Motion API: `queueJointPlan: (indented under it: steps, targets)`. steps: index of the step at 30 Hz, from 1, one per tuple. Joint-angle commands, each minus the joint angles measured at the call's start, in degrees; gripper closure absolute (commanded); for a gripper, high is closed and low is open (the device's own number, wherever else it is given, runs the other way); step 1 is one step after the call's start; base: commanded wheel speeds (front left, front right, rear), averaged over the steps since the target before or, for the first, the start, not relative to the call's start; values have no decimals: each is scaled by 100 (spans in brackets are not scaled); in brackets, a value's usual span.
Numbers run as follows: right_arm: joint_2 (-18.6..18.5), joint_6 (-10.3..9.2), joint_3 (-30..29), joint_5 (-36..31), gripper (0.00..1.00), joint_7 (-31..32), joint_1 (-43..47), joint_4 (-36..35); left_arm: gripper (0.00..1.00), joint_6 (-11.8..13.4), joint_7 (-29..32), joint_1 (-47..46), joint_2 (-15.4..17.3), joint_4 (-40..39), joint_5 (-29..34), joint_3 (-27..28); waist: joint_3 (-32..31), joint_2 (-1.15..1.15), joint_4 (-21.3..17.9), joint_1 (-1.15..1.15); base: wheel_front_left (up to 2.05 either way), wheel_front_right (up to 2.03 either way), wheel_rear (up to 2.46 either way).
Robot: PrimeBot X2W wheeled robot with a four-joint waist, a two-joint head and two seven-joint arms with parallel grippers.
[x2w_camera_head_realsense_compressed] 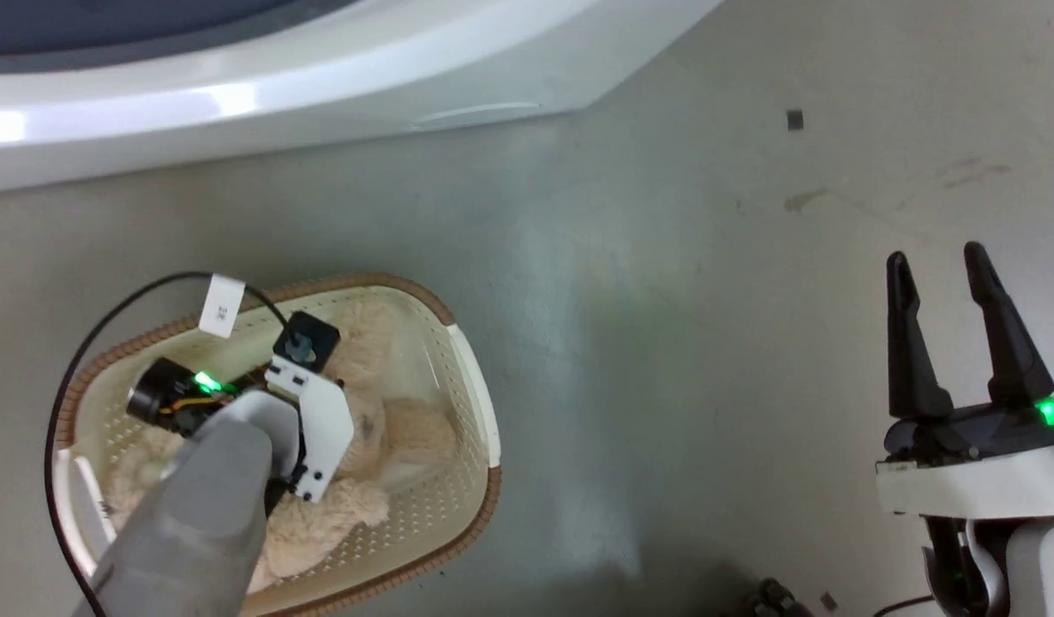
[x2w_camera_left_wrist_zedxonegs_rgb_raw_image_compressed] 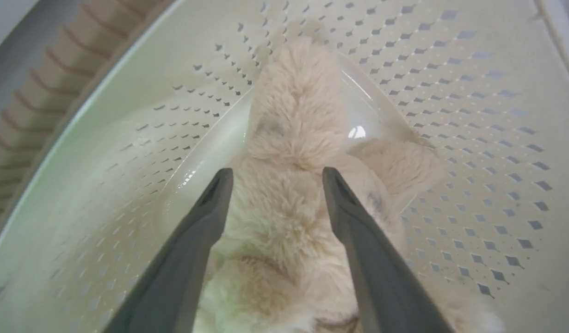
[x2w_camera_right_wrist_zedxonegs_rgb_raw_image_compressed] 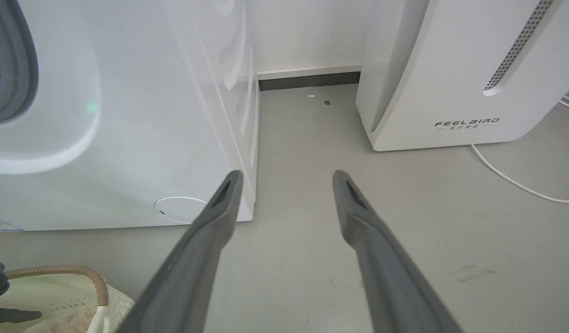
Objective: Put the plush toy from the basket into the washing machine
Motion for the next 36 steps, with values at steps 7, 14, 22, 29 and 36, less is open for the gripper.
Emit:
queueJointPlan:
  steps: [7, 14, 22, 29, 36]
  targets:
    - [-1, -5, 26, 240, 0, -129, -244, -59, 0, -57, 268, -811, 251, 514, 108, -507, 691, 0, -277, -1, 0, 0, 0]
    - [-1, -5, 107, 459, 0, -212, -385, -40, 0, -100, 452, -1150, 445, 943, 90, -998, 1092, 0, -459, -1, 0, 0, 0]
    - [-1, -5, 84, 524, 0, -269, -500, -20, 100, -129, 518, -1265, 429, 1233, -103, -1359, 1252, 0, -519, -1, 0, 0, 0]
    - [-1, -5, 51, 416, 0, -269, -515, 66, 100, -129, 244, -1045, 281, 1236, -422, -1430, 779, 0, -418, -1, 0, 0, 0]
    - [-1, -5, -19, 244, 0, -269, -438, 206, 100, -129, -133, -644, 26, 1229, -729, -1465, -77, 0, -227, -1, 0, 0, 0]
